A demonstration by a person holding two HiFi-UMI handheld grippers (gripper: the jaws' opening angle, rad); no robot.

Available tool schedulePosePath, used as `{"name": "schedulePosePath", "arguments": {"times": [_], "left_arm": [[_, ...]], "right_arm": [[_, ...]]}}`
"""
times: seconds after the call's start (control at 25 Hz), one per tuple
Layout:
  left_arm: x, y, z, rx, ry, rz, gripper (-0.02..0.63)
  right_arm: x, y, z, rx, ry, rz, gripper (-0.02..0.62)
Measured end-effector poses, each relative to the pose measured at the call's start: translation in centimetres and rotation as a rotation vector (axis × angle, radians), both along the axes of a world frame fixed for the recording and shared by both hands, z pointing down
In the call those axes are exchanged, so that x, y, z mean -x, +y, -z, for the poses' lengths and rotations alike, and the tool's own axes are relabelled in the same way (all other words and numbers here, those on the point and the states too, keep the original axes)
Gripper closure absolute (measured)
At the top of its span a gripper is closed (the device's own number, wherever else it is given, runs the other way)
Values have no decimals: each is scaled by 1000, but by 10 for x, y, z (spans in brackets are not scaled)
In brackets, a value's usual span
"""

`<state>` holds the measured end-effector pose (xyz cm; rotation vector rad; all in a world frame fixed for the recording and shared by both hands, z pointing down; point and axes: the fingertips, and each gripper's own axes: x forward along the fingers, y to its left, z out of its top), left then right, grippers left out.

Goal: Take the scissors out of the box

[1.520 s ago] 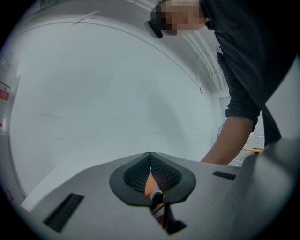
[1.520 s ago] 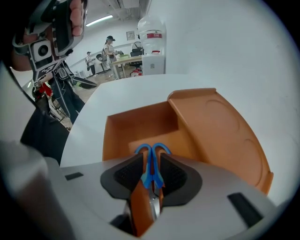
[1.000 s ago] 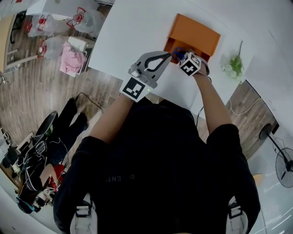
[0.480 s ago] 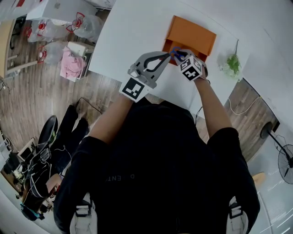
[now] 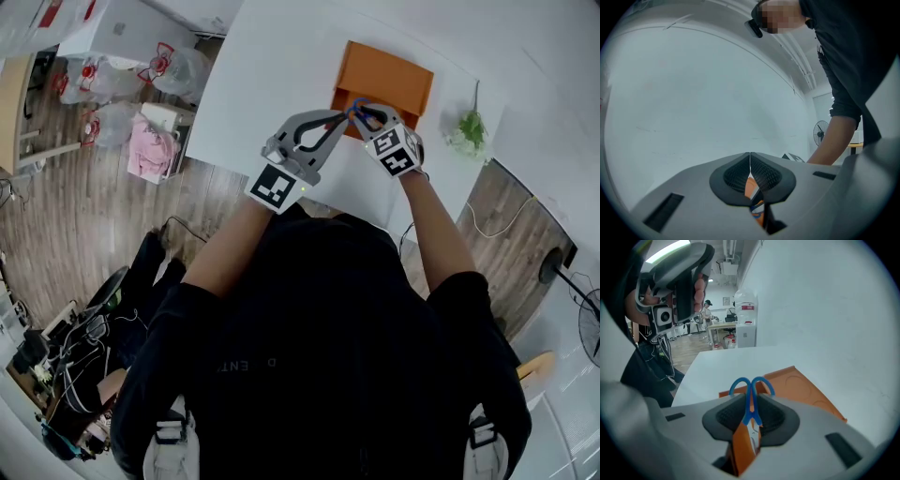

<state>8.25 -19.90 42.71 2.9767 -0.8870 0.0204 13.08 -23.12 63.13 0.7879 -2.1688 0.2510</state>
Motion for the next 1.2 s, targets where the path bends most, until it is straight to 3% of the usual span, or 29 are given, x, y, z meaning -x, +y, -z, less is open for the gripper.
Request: {"name": "schedulePosePath", "arguments": {"times": [0.28,0.52,0.6,0.72,0.92,1.2], "left_arm": [[6,-2,14,-36,-16,-6,586],[-30,39,27,-78,-46,-14,586],[-22,45,42,-70,-27,-28,586],[3,23,55,-44,1,-42,586],[37,-30,33,-14,0,-52,586],[9,23,98,-82,0,-108,586]], "right_arm": [[8,-1,53,-79,-118,-58,502],[-30,48,116,-213,-228,-78,502],[-21,55,145,-242,-257,-86,502],[9,27,173,-252,-299,-100,502],[37,-18,175,-270,-421,-124,502],[-5,54,280,-416,-543,-133,500]]}}
